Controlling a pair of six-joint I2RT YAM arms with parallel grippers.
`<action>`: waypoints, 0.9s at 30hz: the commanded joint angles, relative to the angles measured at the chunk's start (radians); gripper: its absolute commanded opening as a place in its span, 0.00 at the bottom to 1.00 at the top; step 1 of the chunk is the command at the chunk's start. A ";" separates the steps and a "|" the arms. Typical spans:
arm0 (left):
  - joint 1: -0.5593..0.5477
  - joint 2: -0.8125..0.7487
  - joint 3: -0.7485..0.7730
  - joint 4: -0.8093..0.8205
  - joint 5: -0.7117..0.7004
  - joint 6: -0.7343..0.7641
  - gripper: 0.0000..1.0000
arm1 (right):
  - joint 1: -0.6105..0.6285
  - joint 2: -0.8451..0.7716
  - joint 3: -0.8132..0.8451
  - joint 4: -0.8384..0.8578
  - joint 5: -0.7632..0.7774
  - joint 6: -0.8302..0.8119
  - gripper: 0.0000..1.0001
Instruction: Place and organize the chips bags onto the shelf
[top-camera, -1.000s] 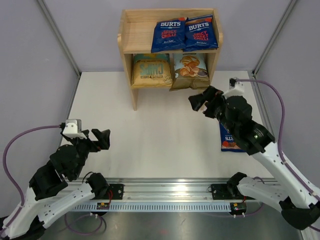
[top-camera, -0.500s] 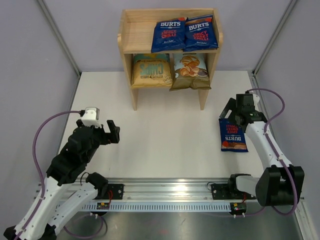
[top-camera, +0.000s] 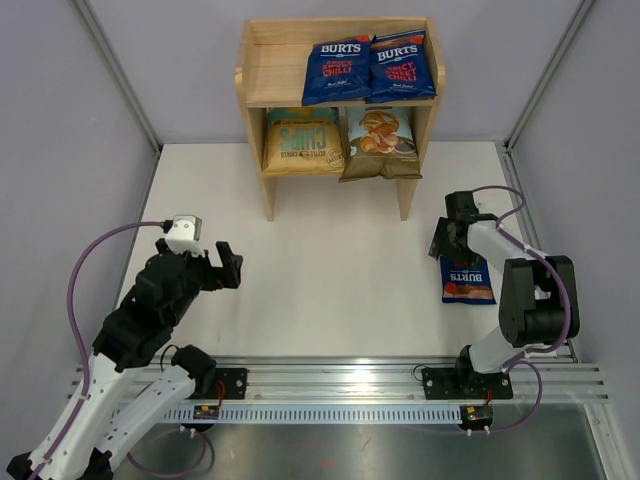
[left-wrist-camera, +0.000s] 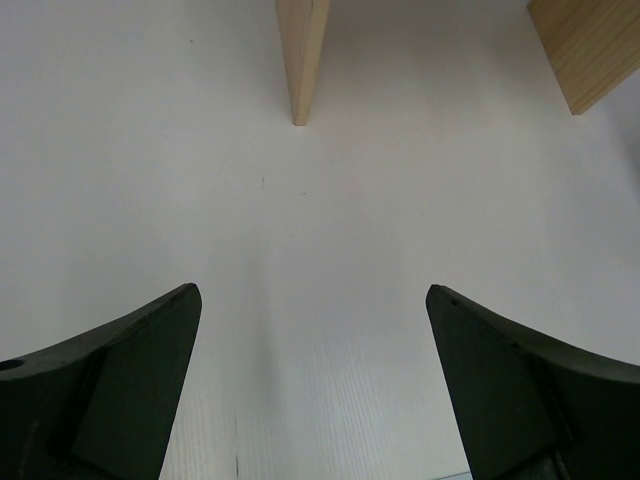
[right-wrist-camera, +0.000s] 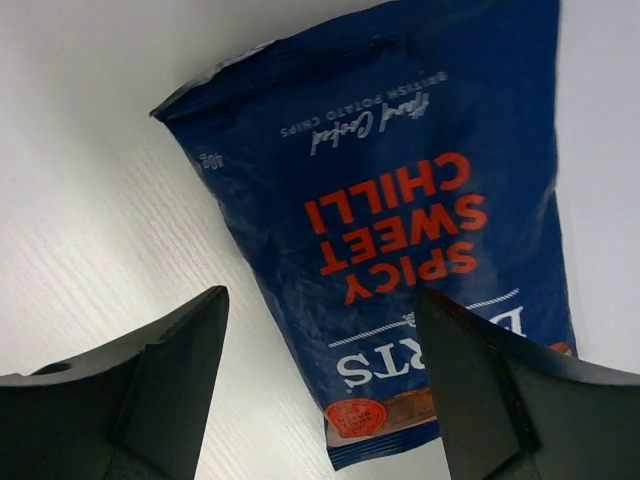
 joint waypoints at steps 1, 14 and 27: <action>0.006 0.004 0.002 0.052 0.034 0.019 0.99 | 0.049 0.049 0.054 -0.001 0.068 -0.040 0.82; 0.007 0.009 -0.003 0.050 0.031 0.021 0.99 | 0.106 0.151 0.115 -0.076 0.148 -0.034 0.35; 0.007 0.055 0.005 0.045 0.019 0.019 0.99 | 0.191 -0.133 0.022 -0.010 0.043 0.081 0.06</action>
